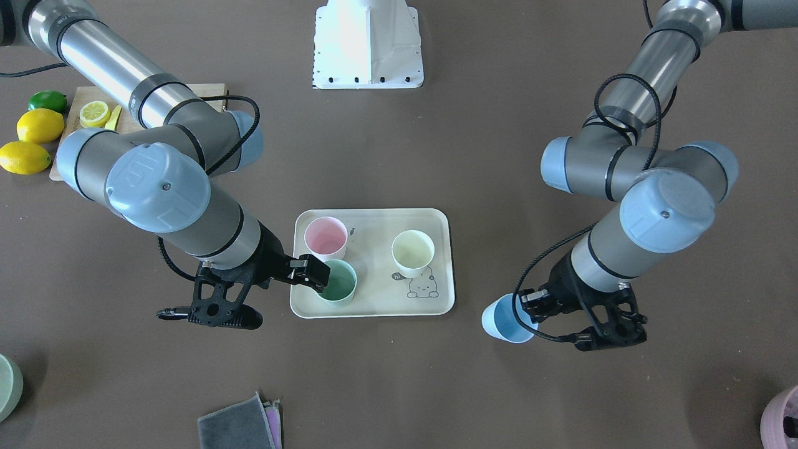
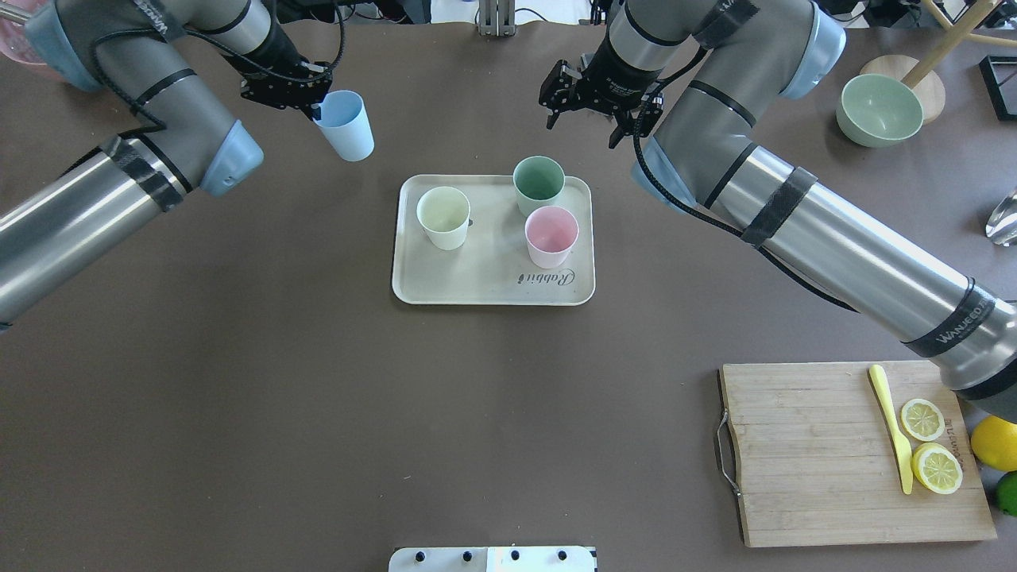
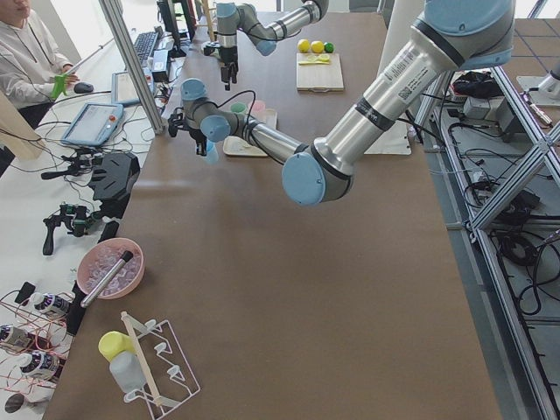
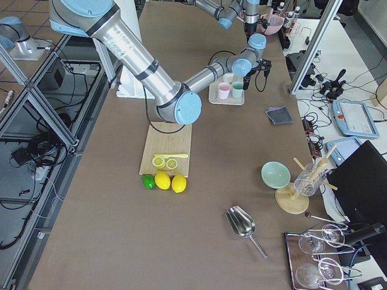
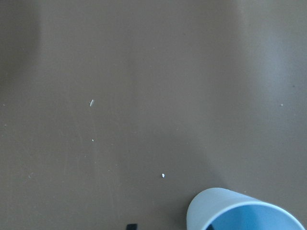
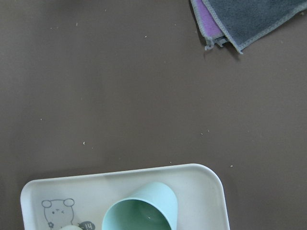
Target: Place all cups on tray
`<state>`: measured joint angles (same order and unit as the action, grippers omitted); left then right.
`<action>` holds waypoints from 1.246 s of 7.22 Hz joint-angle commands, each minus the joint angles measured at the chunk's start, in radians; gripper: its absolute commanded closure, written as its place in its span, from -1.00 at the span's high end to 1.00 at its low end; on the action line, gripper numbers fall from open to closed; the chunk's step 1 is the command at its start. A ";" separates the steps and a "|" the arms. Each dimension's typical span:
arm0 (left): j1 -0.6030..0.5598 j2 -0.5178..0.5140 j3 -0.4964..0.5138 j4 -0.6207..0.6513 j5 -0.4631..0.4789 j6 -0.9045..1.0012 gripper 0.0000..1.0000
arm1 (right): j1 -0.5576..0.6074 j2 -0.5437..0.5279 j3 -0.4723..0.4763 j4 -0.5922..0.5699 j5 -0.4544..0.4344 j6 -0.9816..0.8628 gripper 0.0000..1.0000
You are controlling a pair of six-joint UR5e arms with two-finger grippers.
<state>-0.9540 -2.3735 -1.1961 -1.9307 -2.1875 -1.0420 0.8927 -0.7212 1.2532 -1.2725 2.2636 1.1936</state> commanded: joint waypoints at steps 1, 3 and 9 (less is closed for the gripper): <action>0.081 -0.064 0.001 0.004 0.009 -0.120 -1.00 | 0.012 -0.023 0.015 -0.001 0.007 -0.005 1.00; 0.162 -0.088 0.000 -0.002 0.125 -0.188 -1.00 | 0.021 -0.046 0.034 -0.001 0.007 -0.008 1.00; 0.051 -0.006 -0.115 0.095 -0.007 -0.079 0.94 | 0.067 -0.081 0.068 -0.002 0.016 -0.040 1.00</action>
<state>-0.8396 -2.4289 -1.2401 -1.8914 -2.1185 -1.1934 0.9309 -0.7851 1.3168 -1.2750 2.2732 1.1790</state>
